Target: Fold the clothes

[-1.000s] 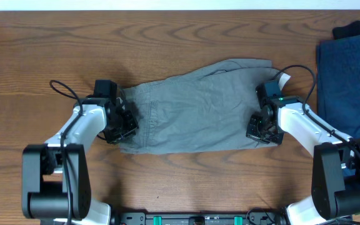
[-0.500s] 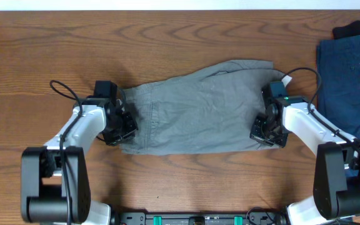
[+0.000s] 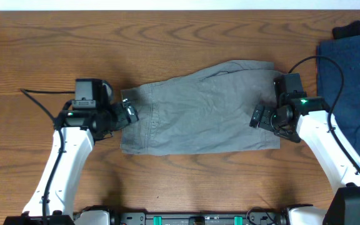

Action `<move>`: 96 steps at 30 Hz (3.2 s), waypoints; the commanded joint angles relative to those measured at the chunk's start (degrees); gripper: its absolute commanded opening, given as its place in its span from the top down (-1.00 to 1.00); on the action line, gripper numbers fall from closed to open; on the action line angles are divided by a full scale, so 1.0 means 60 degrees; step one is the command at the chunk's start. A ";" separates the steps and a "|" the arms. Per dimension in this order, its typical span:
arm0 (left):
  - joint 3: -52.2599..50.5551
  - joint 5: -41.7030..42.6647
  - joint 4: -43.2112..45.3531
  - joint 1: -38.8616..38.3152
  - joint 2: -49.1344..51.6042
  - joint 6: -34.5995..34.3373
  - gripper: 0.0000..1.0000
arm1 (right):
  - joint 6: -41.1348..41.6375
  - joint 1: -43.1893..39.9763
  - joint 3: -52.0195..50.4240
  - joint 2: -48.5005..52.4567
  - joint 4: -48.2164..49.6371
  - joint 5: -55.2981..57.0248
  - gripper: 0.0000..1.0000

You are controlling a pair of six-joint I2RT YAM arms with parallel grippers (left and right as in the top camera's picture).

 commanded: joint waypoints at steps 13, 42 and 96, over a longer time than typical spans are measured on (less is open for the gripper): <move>-0.0058 0.2929 0.0372 0.2262 0.0586 0.2364 -0.96 | -0.0102 -0.0627 0.0135 -0.0066 0.1716 0.2900 -0.98; -0.0058 0.2284 0.0707 0.1843 0.2575 0.2739 -0.96 | -0.0102 -0.1555 0.0135 -0.0062 0.1708 0.3053 -0.98; 0.0229 0.3355 0.0073 0.1264 0.5115 0.3198 0.88 | -0.0102 -0.1555 0.0131 -0.0062 0.1708 0.3053 -0.98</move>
